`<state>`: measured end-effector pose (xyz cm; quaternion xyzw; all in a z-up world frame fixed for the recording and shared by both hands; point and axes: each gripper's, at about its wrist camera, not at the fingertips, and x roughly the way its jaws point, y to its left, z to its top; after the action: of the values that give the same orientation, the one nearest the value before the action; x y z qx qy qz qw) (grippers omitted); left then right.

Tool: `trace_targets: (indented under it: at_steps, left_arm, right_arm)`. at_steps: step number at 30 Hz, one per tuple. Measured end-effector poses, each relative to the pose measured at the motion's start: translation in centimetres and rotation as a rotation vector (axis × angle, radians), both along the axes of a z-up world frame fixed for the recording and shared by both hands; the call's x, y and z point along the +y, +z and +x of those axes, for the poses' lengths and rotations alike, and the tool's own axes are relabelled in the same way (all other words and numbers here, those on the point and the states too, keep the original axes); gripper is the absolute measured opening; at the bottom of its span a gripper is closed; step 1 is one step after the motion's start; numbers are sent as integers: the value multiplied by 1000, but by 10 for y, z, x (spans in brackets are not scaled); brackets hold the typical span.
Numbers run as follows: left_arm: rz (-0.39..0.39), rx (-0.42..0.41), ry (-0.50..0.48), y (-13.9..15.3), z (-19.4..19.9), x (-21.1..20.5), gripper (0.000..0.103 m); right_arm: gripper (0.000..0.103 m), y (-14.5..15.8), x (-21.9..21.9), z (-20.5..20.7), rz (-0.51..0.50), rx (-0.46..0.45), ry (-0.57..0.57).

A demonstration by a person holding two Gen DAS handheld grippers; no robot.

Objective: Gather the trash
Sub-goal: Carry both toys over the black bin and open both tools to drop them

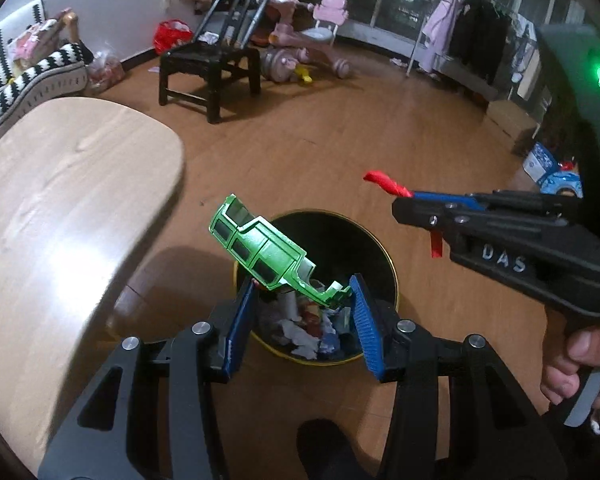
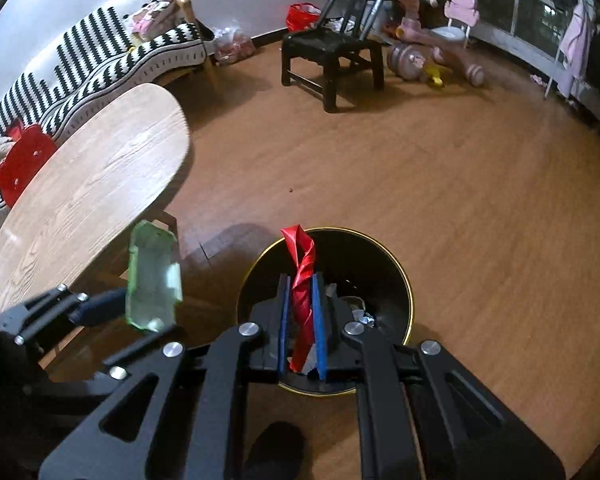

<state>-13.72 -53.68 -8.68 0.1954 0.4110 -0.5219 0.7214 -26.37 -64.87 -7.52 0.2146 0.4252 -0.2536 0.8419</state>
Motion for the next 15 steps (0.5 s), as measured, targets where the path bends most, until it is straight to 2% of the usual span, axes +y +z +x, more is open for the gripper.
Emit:
trace_targets:
  at_steps: [15]
  left_arm:
    - [46,14,-24,-28,-4,-35,46]
  right_arm:
    - [11,-12,-13,6,52,17,-28]
